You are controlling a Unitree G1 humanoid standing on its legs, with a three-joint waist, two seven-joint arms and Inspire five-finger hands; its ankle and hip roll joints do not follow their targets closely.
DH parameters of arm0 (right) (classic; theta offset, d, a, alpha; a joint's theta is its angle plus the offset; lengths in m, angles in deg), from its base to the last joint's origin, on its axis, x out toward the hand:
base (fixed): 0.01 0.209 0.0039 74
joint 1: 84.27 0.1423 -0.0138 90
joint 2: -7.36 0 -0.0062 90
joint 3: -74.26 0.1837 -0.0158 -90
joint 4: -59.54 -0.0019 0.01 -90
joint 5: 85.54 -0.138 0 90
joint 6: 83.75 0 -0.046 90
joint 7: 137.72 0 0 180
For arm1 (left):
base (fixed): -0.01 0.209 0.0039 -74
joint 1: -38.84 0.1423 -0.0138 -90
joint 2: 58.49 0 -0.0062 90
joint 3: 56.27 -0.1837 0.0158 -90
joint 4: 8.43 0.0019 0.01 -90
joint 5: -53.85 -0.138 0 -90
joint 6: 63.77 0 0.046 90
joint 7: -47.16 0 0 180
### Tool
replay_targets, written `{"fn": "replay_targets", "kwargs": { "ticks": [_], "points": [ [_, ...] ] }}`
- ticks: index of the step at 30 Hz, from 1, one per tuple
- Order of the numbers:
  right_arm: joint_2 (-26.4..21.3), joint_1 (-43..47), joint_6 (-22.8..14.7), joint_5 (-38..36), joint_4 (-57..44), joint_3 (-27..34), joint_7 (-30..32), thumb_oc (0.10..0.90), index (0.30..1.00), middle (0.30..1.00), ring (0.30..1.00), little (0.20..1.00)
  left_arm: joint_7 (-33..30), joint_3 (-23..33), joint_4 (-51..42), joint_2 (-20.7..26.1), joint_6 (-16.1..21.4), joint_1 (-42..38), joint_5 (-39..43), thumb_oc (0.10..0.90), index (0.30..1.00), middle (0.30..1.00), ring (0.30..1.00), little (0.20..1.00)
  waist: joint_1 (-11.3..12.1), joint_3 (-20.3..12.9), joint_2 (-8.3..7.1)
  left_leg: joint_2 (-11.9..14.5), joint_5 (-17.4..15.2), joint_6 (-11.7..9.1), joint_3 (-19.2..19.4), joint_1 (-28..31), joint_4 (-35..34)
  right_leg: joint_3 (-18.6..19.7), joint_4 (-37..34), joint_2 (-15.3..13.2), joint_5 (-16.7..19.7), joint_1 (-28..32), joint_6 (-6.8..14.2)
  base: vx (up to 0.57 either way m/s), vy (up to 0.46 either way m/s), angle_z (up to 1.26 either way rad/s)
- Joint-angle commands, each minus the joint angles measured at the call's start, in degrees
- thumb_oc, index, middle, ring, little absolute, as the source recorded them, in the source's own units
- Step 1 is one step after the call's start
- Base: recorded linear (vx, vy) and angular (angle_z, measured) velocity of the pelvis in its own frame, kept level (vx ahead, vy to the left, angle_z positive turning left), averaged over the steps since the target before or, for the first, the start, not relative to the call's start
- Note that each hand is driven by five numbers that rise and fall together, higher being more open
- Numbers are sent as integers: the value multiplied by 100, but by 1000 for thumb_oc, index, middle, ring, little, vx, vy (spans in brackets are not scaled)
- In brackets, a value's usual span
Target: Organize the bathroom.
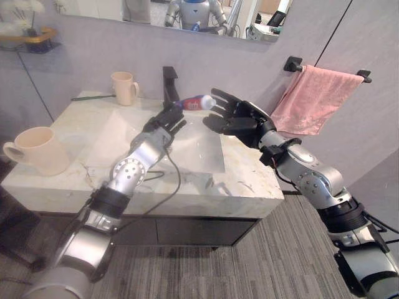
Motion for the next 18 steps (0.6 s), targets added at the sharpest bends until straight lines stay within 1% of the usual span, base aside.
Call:
{"fn": "replay_targets", "kwargs": {
  "ticks": [1,7,18],
  "points": [
    [-199,547,-862,-83,-309,459,-4,800,900,900,900,900,442,179,-421,112,516,-838,-142,400,300,300,300,300,160,-577,193,509,-99,-154,510,90,29,-186,508,-43,-500,-59,537,0,0,0],
    [-113,645,-957,-46,-318,443,48,800,900,900,900,900,436,177,-418,61,426,-820,-168,400,300,300,300,300,175,-596,199,525,-100,-158,528,99,37,-209,503,-61,-504,-48,539,0,0,0],
    [-106,830,-1088,-74,-352,386,54,800,900,900,900,900,383,137,-359,45,400,-874,-119,400,300,300,300,300,182,-609,206,500,-114,-151,520,111,36,-201,515,-73,-512,-42,542,0,0,0]
  ]
}}
